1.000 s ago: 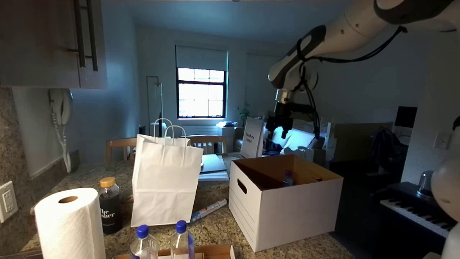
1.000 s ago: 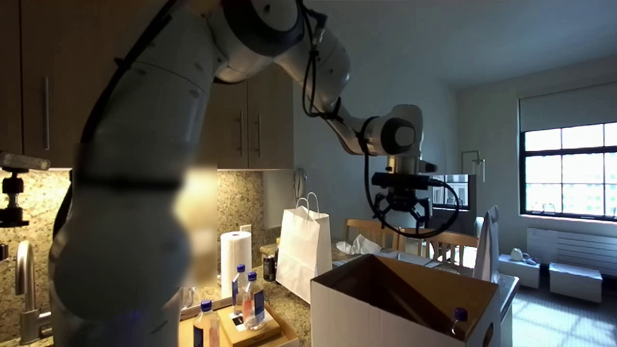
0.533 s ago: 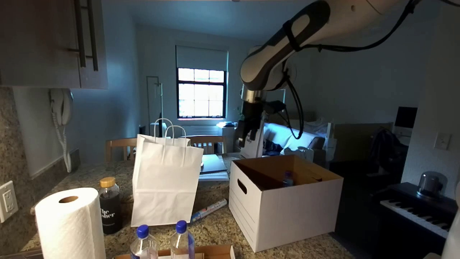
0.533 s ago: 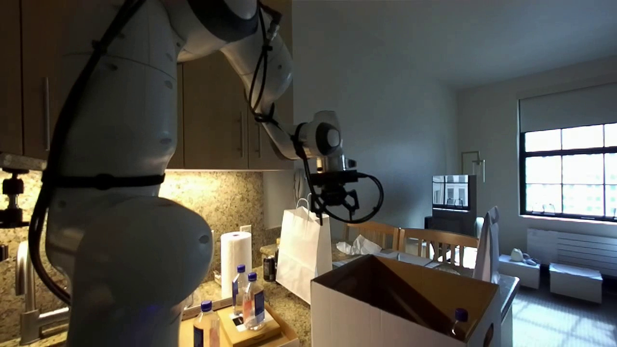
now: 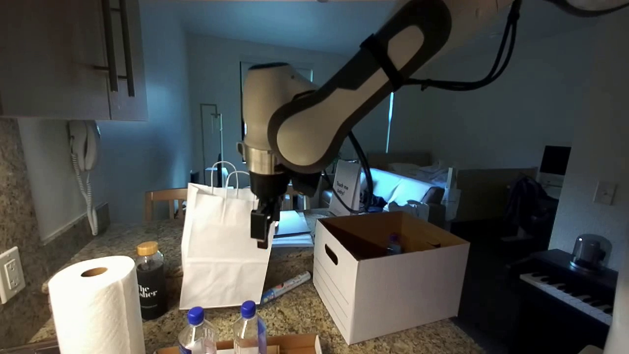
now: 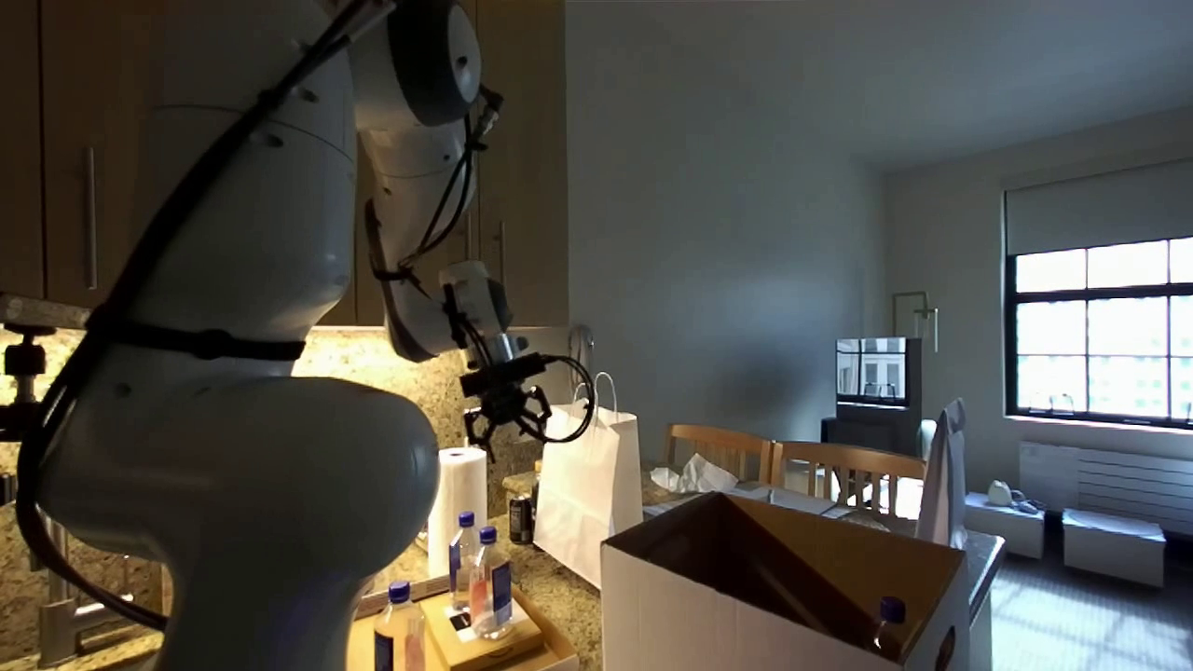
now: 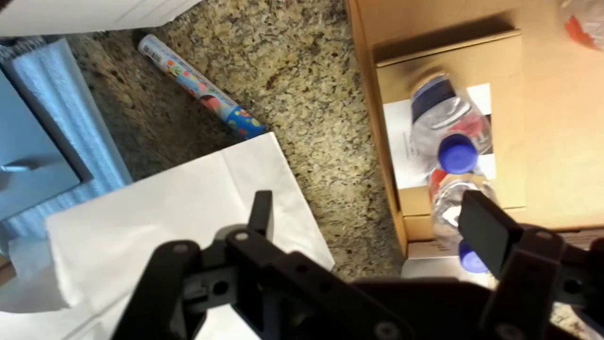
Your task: Place four empty water bottles inside the white storage box on the right
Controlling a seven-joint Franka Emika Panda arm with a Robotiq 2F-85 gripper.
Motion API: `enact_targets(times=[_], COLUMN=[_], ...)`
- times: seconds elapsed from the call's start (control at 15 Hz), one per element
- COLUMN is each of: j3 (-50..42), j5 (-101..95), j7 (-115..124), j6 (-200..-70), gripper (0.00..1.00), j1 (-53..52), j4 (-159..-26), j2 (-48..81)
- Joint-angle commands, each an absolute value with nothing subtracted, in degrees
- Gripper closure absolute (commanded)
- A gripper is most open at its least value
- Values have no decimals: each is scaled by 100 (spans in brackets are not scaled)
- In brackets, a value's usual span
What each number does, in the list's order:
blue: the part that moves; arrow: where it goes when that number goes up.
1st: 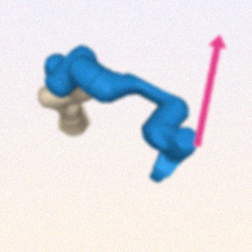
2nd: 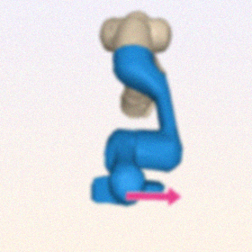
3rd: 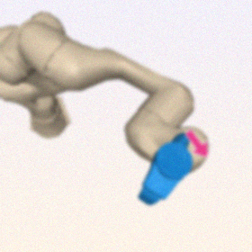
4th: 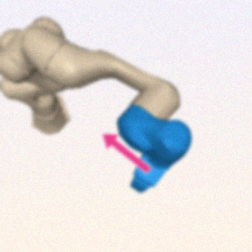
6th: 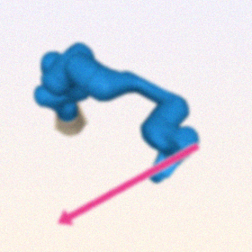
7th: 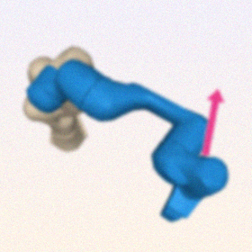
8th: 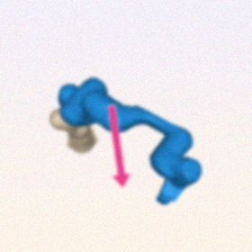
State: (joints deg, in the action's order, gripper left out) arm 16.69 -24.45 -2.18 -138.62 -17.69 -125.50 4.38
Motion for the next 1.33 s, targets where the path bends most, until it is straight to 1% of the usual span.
enact_targets(times=[0.0,0.2,0.27,0.33,0.53,0.73,0.93,1.27], j3=[1729,1741,1717,1748,1804,1705,1889,2088], j5=[-2592,-2671,-2413,-2166,-1564,-1368,-867,-635], j7=[-36,36,-107,-581,-1278,-1285,-1854,-2465], j6=[-13694,-13582,-13804,-14344,-14952,-15024,-15175,-14856], gripper=[0,0,0,0,0,0,0,0], j1=[-1932,-2040,-1932,-1837,-1766,-1684,-1479,-1404], j4=[-12460,-12284,-12507,-12819,-12956,-12967,-12754,-12174], j2=[572,783,673,663,1102,1368,1739,2238])
